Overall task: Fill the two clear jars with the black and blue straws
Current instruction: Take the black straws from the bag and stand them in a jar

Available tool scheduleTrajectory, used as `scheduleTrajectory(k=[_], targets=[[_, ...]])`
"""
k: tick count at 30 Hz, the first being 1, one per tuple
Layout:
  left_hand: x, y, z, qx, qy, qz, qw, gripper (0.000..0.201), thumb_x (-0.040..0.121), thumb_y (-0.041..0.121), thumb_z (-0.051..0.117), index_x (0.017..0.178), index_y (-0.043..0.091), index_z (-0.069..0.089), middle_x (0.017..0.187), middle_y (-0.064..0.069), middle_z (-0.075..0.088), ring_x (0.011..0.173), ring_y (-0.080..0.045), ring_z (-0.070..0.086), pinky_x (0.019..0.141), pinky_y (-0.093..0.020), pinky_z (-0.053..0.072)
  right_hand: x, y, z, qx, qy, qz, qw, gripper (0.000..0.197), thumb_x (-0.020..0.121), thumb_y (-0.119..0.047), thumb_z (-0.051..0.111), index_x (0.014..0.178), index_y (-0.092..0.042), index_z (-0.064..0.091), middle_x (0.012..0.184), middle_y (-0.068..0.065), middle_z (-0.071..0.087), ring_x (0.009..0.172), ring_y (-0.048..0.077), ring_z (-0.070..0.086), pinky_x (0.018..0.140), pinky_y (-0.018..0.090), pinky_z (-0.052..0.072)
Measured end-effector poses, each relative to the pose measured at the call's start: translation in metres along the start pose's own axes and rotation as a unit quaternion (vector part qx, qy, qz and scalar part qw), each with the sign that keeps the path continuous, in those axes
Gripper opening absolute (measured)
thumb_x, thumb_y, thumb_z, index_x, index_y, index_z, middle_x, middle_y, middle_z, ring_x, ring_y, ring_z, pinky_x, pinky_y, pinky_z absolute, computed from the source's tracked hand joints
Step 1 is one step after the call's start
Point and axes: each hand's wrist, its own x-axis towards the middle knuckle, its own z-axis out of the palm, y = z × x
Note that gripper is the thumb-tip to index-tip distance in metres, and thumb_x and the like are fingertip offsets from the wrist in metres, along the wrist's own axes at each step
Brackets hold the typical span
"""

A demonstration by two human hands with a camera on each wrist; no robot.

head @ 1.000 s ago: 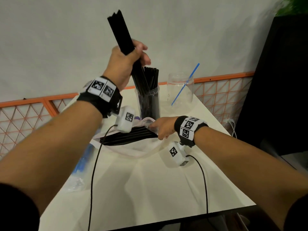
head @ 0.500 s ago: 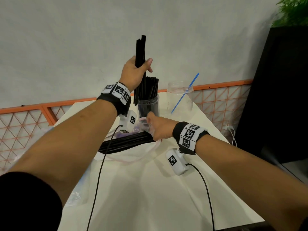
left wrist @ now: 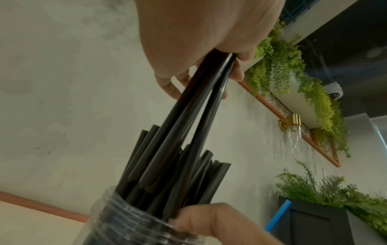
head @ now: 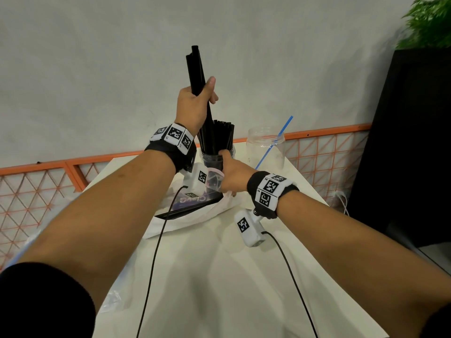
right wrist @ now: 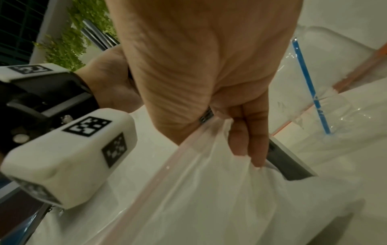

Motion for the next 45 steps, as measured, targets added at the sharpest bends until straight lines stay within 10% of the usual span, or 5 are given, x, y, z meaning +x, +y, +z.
scheduleTrajectory(k=[17,24,33,39,45], targets=[[-0.024,-0.048,0.003,0.094,0.023,-0.044,0.994,0.047,0.084,0.045,0.069,0.11,0.008,0.056,0.093,-0.006,0.073,0.091,-0.023,0.069,0.089,-0.046,0.054,0.002,-0.001,-0.004,0.012,-0.008,-0.013,1.0,0.068,0.078,-0.004,0.067,0.133,-0.01,0.028,0.102,0.018,0.061,0.089,0.032,0.065,0.074,0.047,0.058],[-0.011,-0.026,-0.006,0.141,0.029,0.104,0.984,0.052,0.079,0.028,0.072,0.125,0.035,0.049,0.129,0.009,0.052,0.113,-0.01,0.053,0.088,-0.017,0.045,0.0,-0.003,-0.008,0.036,-0.018,-0.009,0.999,0.073,0.077,-0.001,0.069,0.138,-0.01,0.029,0.11,0.015,0.057,0.092,0.031,0.064,0.065,0.036,0.057],[-0.026,-0.026,0.007,0.483,-0.224,0.05,0.845,0.054,0.104,0.053,0.02,0.144,0.03,0.048,0.155,0.004,0.041,0.15,-0.024,0.019,0.119,-0.055,0.009,-0.014,-0.002,-0.005,0.035,-0.002,-0.037,0.999,0.079,0.079,-0.001,0.066,0.145,-0.011,0.023,0.116,0.016,0.058,0.096,0.03,0.063,0.076,0.04,0.058],[-0.041,0.016,-0.004,0.316,-0.037,0.127,0.94,0.016,0.087,0.033,0.062,0.098,0.022,0.067,0.095,0.004,0.064,0.089,-0.014,0.059,0.077,-0.029,0.047,-0.021,0.007,0.001,0.025,0.035,-0.057,0.997,0.08,0.074,-0.005,0.072,0.138,-0.019,0.027,0.102,0.014,0.059,0.087,0.03,0.065,0.074,0.049,0.058],[-0.09,0.019,-0.027,0.268,-0.38,-0.112,0.878,0.012,0.078,0.009,0.072,0.067,0.015,0.073,0.056,0.003,0.069,0.052,-0.007,0.063,0.049,-0.016,0.047,-0.026,0.014,0.01,-0.035,0.087,-0.138,0.986,0.032,0.083,-0.01,0.068,0.113,-0.007,0.058,0.118,0.012,0.05,0.097,0.03,0.058,0.087,0.04,0.051]])
